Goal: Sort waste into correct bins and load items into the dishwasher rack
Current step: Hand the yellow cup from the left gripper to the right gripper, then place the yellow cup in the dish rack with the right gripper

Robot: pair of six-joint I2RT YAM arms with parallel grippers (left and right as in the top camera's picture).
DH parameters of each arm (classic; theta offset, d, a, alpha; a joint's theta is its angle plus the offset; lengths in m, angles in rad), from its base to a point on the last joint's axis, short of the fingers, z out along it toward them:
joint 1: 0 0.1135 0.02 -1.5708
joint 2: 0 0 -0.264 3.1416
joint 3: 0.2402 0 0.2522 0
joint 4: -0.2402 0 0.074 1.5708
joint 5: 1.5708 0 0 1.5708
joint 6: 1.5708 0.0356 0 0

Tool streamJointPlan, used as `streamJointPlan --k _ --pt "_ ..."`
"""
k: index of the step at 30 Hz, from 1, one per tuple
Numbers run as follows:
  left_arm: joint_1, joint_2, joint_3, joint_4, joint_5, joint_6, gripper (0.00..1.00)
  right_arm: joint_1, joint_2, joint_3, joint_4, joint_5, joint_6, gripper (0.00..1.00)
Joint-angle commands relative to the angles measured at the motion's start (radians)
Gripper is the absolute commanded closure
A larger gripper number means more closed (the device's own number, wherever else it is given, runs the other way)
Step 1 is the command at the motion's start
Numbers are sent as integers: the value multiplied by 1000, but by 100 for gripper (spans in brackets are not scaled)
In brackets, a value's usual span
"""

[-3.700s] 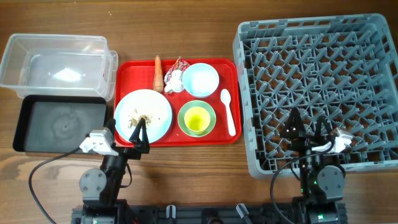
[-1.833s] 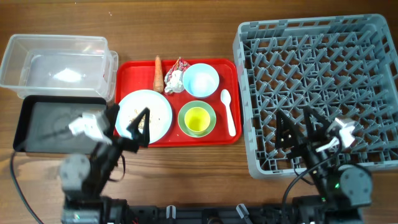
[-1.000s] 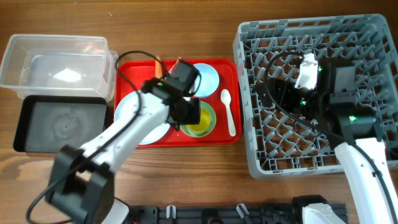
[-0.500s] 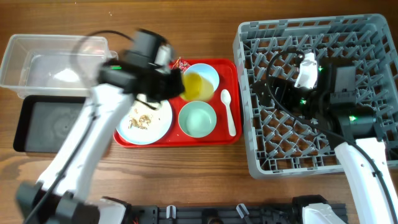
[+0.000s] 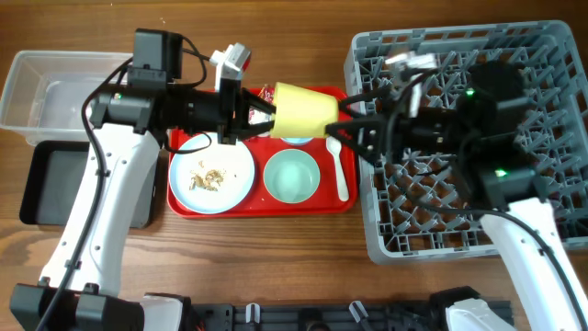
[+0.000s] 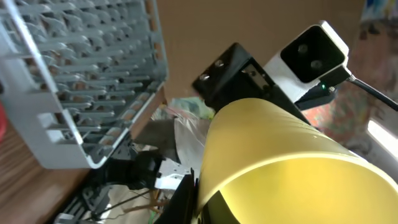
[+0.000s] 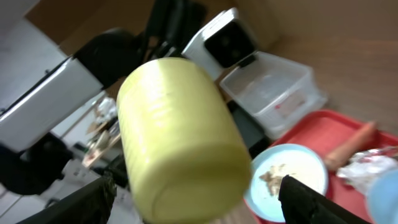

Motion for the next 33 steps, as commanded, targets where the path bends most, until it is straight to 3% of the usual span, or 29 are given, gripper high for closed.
streamJointPlan --k 1,3,8,10,13,20,21,22,23,24,28,33 --pt "-23 3 -1 14 55 24 96 61 23 15 47 -50 36 18" --pt "-27 3 -1 22 55 24 96 83 24 15 79 -45 37 28" --pt "-37 3 -1 22 55 24 96 84 23 15 160 -57 71 28" --pt "-45 3 -1 25 55 23 96 84 23 15 164 -57 71 13" --pt "-50 3 -1 25 55 23 96 84 23 15 164 -57 71 13" --pt "-50 3 -1 38 55 22 96 84 23 15 163 -58 89 40" --pt "-50 3 -1 44 56 20 91 84 22 15 163 -58 88 39" --pt "-50 3 -1 52 55 20 60 84 21 15 163 -58 85 39" --pt "-49 3 -1 61 48 20 10 79 19 15 163 -58 85 40" --pt "-46 3 -1 71 27 20 0 67 12 15 158 -63 78 40" --pt "-6 3 -1 74 -95 20 0 -49 -56 15 8 -27 -5 44" --pt "58 3 -1 74 -95 20 0 -211 -217 15 -471 467 -124 44"
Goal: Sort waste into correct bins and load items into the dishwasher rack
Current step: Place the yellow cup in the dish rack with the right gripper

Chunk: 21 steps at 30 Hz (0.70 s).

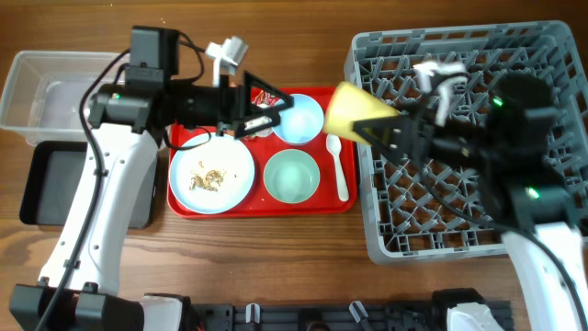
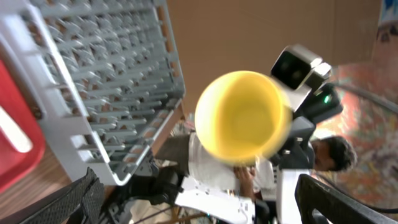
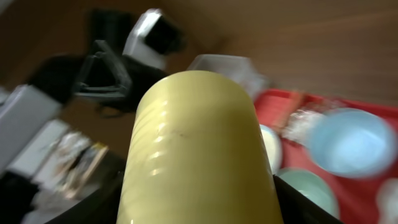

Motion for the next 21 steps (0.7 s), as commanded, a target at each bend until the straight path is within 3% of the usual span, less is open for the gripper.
streamJointPlan --k 1,3,8,17,21 --pt "49 3 0 0 -22 9 0 -78 -138 8 -301 515 -90 44" --pt "56 3 0 0 -32 9 0 -78 -155 8 -484 672 -79 44" --pt "56 3 0 0 -100 8 0 -78 -53 8 -734 787 -54 46" --pt "56 3 0 0 -100 8 0 14 325 8 -616 791 -51 45" --pt "56 3 0 0 -100 8 0 87 391 9 -638 935 28 30"
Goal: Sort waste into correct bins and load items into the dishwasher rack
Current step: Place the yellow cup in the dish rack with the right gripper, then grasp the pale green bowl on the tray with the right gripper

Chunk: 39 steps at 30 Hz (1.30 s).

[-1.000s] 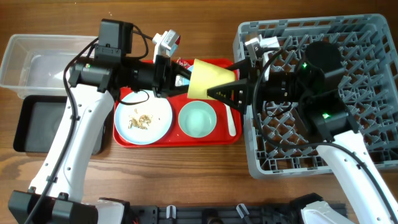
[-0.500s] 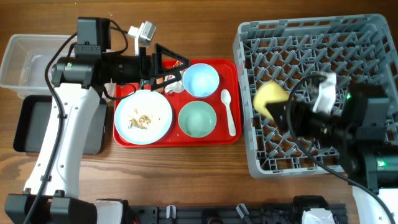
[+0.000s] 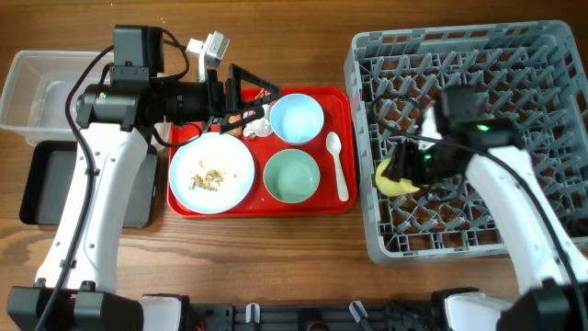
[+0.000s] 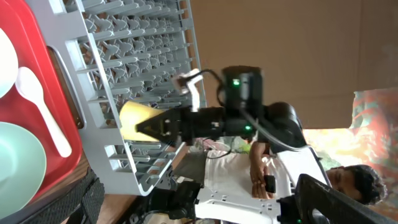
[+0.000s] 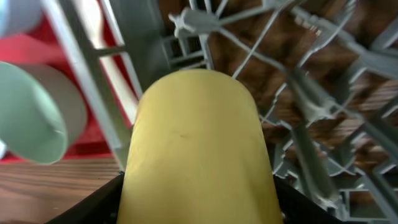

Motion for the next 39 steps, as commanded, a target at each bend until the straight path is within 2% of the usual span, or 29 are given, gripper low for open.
streamJointPlan --k 1,9,13,18,20,21,22,23,24,26,27,30,32,34,39 --pt "5 3 1 0 -3 9 0 60 6 6 -17 172 82 27" --pt "5 3 1 -1 -82 9 0 95 -170 162 -8 186 100 19" --pt "5 3 1 0 -82 9 0 95 -177 162 -20 173 96 16" --pt "6 3 1 -19 -128 9 0 153 -167 162 132 -124 -43 21" --pt "11 0 1 -28 -140 8 0 220 -142 162 147 -91 -50 55" --pt "14 -5 1 -36 -141 9 0 246 -114 162 147 -84 -47 67" --pt "22 -13 1 -43 -150 9 0 262 -91 162 157 -101 -48 74" --pt "36 -31 1 -55 -185 9 0 293 -45 162 194 -142 -54 75" --pt "51 -51 1 -64 -230 8 0 315 -11 162 228 -154 -51 73" --pt "80 -110 1 -90 -364 -18 0 362 79 162 320 -136 -15 51" --pt "90 -144 1 -110 -465 -53 0 378 124 162 362 -95 16 44" --pt "98 -248 1 -185 -816 -150 0 401 247 162 469 132 134 34" --pt "98 -317 1 -226 -1008 -161 0 402 319 162 543 182 131 34" --pt "98 -364 1 -246 -1098 -161 0 402 375 162 564 185 127 37" --pt "98 -402 0 -260 -1128 -161 0 402 404 162 431 -52 -23 41"
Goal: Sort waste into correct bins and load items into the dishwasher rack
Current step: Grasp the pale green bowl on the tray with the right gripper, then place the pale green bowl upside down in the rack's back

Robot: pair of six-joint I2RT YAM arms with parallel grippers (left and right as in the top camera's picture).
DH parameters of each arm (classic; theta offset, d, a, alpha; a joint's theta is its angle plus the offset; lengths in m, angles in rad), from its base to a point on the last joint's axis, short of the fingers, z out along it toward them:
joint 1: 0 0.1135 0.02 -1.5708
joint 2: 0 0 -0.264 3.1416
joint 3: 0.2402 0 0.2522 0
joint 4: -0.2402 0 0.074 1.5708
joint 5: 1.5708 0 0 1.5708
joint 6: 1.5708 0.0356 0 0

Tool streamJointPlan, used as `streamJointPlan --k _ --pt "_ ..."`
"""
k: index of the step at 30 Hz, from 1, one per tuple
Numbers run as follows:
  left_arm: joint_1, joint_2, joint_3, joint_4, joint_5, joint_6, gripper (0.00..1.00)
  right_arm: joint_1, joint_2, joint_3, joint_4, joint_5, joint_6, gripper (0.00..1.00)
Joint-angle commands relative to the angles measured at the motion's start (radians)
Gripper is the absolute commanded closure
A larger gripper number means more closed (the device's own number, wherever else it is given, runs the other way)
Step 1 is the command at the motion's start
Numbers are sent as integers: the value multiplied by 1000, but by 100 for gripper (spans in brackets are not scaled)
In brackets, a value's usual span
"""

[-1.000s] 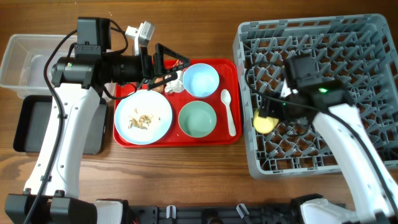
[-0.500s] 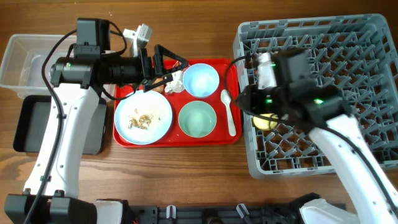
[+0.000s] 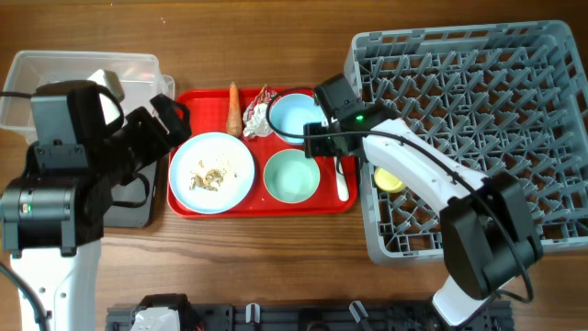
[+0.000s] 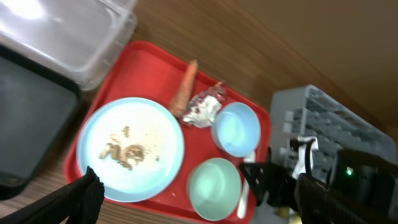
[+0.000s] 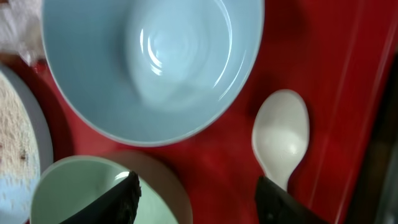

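A yellow cup [image 3: 388, 179] sits in the grey dishwasher rack [image 3: 478, 92] near its left wall. My right gripper [image 3: 317, 140] hangs open low over the red tray [image 3: 257, 211], between the blue bowl [image 5: 152, 62] and the green bowl [image 5: 81, 196], with the white spoon [image 5: 280, 140] beside its right finger. My left gripper [image 4: 202, 205] is open and empty, high above the tray's left side. On the tray lie a plate with food scraps [image 3: 213, 172], a carrot [image 3: 233, 108] and a crumpled foil wrapper [image 3: 255, 112].
A clear plastic bin [image 3: 55, 78] stands at the back left, with a black bin [image 4: 25, 130] in front of it, largely hidden under my left arm in the overhead view. The rack fills the right side of the wooden table.
My right gripper has let go of the yellow cup, which stays in the rack, and now hangs open over the tray by the spoon. My left gripper has drawn back left and looks down.
At first both grippers were at the yellow cup above the tray. Then my right gripper alone held it at the rack's left edge, the left open. Then the cup was down in the rack, still held. Now it rests there and both grippers are empty.
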Motion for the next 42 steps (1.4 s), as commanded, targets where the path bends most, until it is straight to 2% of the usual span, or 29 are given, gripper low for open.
streamJointPlan --k 1,5,9,12,15,17,18,26,30,33,37,41,42 --pt "5 -3 1 0 -82 -14 0 2 13 8 -69 -135 -88 41" --pt "5 26 1 1 -82 -14 0 8 13 6 -129 -138 -96 59" --pt "5 58 1 0 -82 -14 0 55 17 -29 -115 -114 -72 60" --pt "5 70 1 0 -82 -14 0 81 19 -45 -75 2 12 68" --pt "5 72 1 0 -82 -14 0 82 19 -45 -41 25 39 74" --pt "5 72 1 0 -82 -14 0 82 22 -46 -42 35 59 85" --pt "5 72 1 0 -82 -14 0 82 22 -46 -42 54 64 95" --pt "5 72 1 0 -82 -14 0 82 -5 -32 -45 111 62 96" --pt "5 72 1 0 -82 -14 0 82 -134 -15 -66 170 59 96" --pt "5 72 1 0 -82 -14 0 82 -216 -16 -76 181 2 96" --pt "5 72 1 0 -82 -14 0 82 -194 -18 -136 135 16 96" --pt "5 72 1 0 -82 -14 0 78 -245 11 -180 410 47 96" --pt "5 72 1 0 -82 -14 0 78 -267 31 -204 532 65 96"
